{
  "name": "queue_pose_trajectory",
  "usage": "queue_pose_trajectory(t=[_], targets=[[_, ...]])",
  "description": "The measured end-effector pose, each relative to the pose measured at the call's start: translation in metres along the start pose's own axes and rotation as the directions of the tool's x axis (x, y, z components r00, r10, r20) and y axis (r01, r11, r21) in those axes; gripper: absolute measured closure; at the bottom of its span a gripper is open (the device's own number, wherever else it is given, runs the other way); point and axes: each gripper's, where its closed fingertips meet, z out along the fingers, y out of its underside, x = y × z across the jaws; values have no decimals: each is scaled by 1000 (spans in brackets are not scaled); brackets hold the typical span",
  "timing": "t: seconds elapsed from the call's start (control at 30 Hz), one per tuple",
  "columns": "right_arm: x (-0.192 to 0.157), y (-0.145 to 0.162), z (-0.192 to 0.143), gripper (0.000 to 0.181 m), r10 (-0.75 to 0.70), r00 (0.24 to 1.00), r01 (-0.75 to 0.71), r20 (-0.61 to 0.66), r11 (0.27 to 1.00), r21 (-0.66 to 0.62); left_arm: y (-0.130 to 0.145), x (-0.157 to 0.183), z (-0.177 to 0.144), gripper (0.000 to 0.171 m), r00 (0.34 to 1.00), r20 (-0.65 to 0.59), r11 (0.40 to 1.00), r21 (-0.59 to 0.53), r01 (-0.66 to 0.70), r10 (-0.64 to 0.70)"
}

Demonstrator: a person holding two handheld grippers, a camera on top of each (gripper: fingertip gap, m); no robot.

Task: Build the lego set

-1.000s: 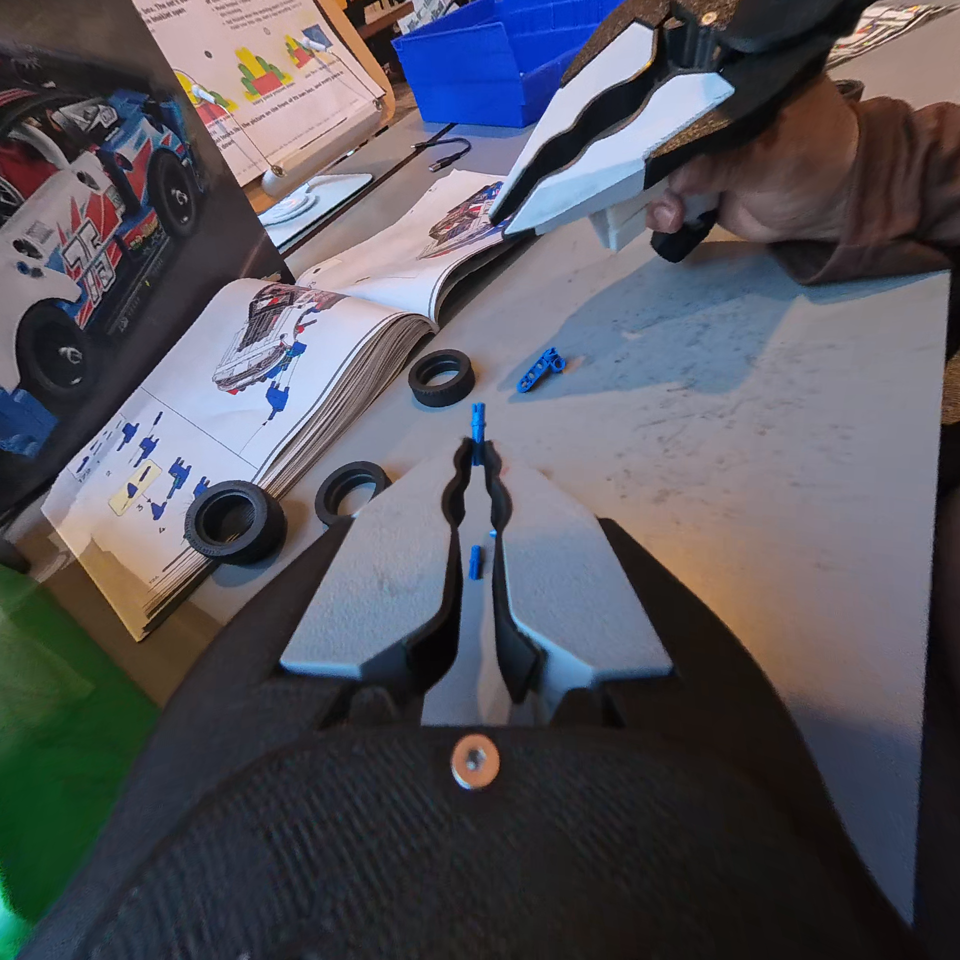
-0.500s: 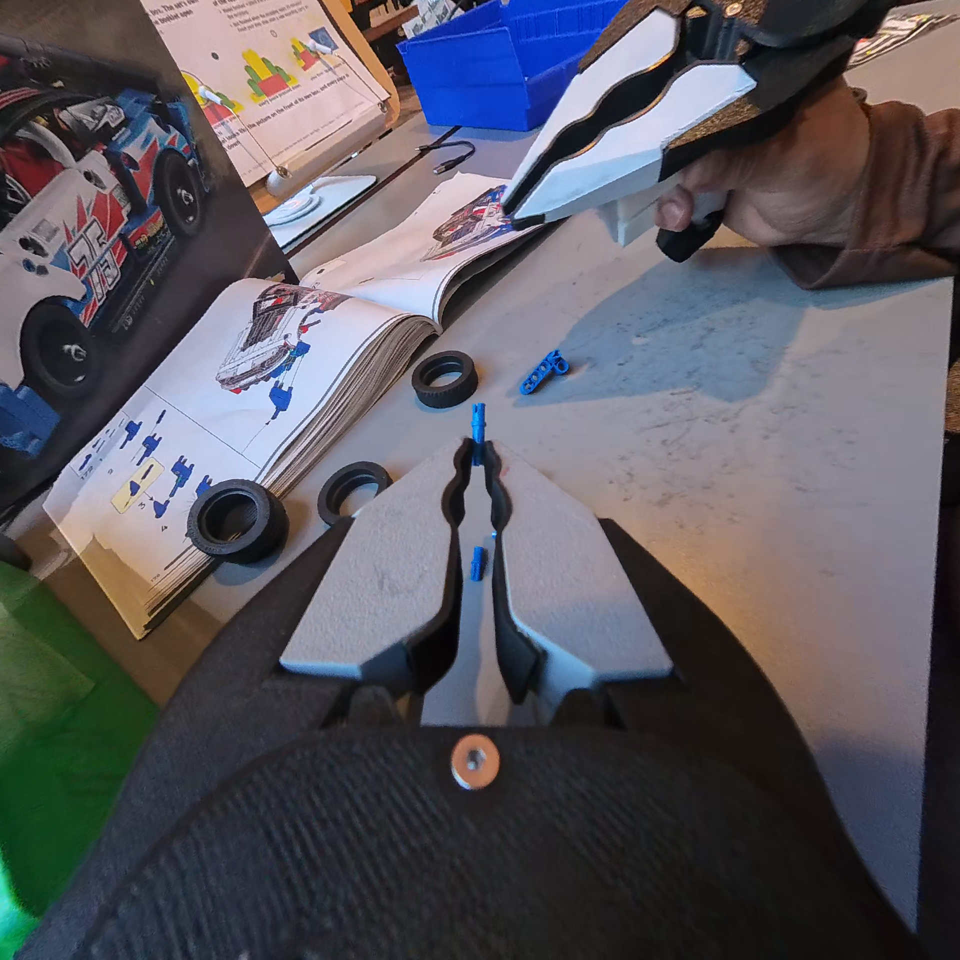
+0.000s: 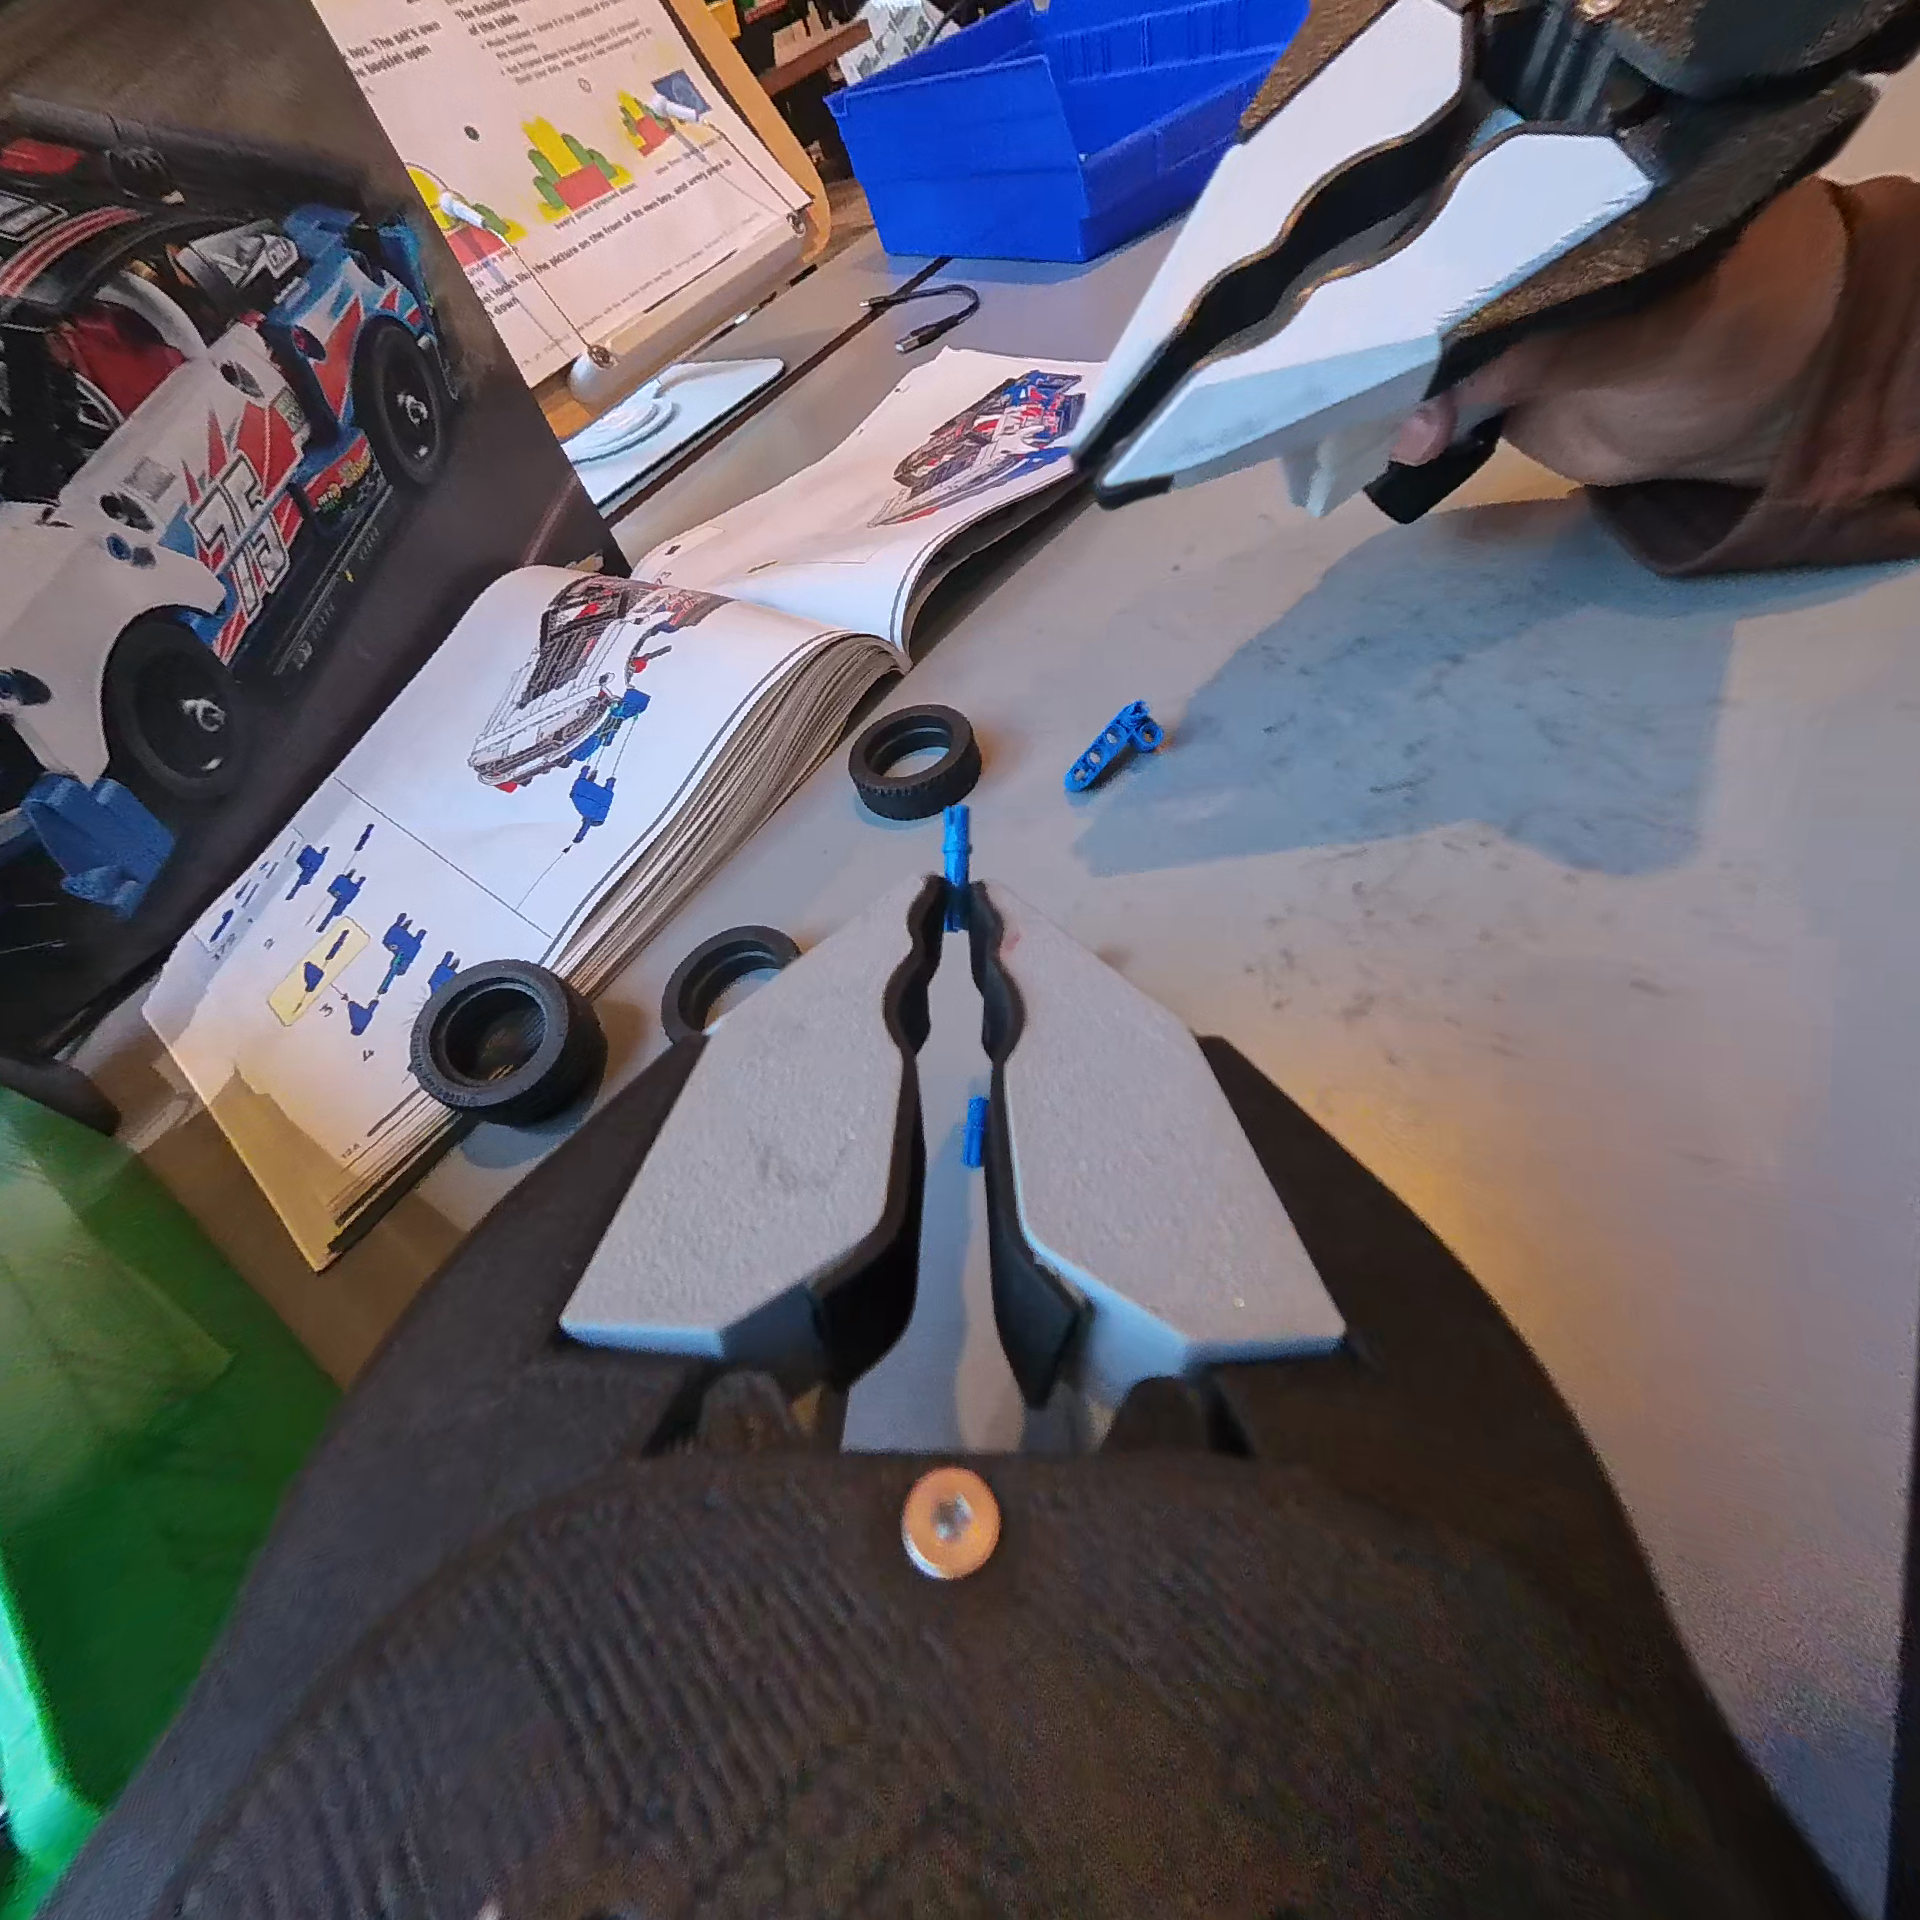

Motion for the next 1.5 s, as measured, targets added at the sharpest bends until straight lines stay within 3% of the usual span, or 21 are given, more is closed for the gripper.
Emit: queue_pose_trajectory(t=[0.2,0.33,0.5,0.73,1.17,1.5], targets=[[-12,-3,1,174,1,999,-1,34,1000,-3,-5,-1,-2,170,1000,23,1000,29,3,-4],[-27,-17,4,171,118,986,-125,122,991,53,-22,0,-9,170,999,33,993,118,14,-19],[-50,-30,11,167,233,941,-255,247,965,60,-28,10,-13,170,990,84,985,122,-119,109],[-64,-29,18,162,295,906,-314,304,949,14,-29,33,-9,170,948,111,946,96,-310,299],[-68,-29,17,173,311,889,-332,337,943,3,-30,47,-3,170,947,70,942,103,-319,313],[-66,-34,17,171,304,897,-332,322,943,33,-38,31,-11,170,988,41,971,184,-154,149]])
